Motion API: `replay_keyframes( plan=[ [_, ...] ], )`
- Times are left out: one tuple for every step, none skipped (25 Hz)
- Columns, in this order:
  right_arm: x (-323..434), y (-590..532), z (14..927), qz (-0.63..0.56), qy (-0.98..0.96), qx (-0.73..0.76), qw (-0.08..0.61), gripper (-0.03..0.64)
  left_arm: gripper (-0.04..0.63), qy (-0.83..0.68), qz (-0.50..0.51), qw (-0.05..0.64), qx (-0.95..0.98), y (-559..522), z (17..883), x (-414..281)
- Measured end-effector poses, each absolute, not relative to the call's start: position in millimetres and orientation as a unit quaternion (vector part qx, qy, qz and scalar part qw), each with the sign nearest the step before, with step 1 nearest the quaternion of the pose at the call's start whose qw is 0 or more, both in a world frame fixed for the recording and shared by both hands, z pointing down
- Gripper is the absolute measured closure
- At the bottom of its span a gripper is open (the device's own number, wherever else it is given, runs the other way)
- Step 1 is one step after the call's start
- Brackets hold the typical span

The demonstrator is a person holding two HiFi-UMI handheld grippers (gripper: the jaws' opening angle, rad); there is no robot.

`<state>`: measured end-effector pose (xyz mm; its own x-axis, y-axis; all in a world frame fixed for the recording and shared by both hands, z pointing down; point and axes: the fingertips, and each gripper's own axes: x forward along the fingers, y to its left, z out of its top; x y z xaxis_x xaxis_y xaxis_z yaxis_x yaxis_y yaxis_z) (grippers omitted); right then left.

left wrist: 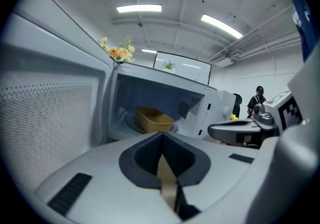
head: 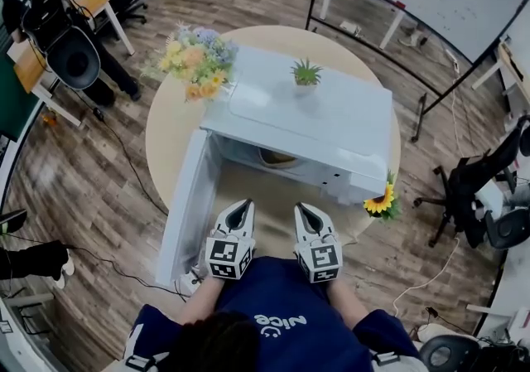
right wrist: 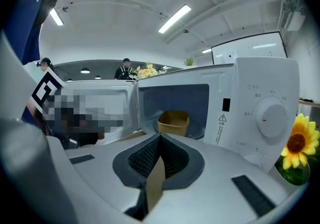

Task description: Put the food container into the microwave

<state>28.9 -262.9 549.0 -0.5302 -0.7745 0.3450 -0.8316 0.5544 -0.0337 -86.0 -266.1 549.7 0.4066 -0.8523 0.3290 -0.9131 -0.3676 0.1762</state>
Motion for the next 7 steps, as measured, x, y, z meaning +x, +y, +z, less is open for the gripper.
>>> replay_keyframes(
  plan=[
    [29.1,-263.3,549.4,0.098,-0.869,0.462,0.147,0.607,0.594,-0.537,0.092,0.169,0.822,-266.4,550.5,-86.2],
    [29.5,-263.8,549.8,0.098,-0.869,0.463,0.148,0.607,0.594,-0.537,0.092,0.17,0.821,-266.7,551.1,-86.4],
    [30.0,-264.3,550.1,0.097,-0.868,0.463,0.149,0.607,0.594,-0.537,0.092,0.17,0.821,-267.2,551.3,-86.4],
    [30.5,-265.0,550.2,0.097,-0.868,0.464,0.149,0.607,0.594,-0.537,0.092,0.17,0.821,-267.8,551.3,-86.2],
    [30.8,-265.7,550.1,0.096,-0.868,0.464,0.149,0.607,0.594,-0.536,0.092,0.17,0.821,-268.5,551.3,-86.0],
    [31.1,-266.5,550.0,0.095,-0.868,0.464,0.15,0.607,0.594,-0.536,0.092,0.17,0.822,-269.2,551.2,-85.7],
    [31.4,-267.2,549.9,0.095,-0.868,0.465,0.15,0.607,0.594,-0.536,0.093,0.169,0.822,-270.0,551.1,-85.4]
  ],
)
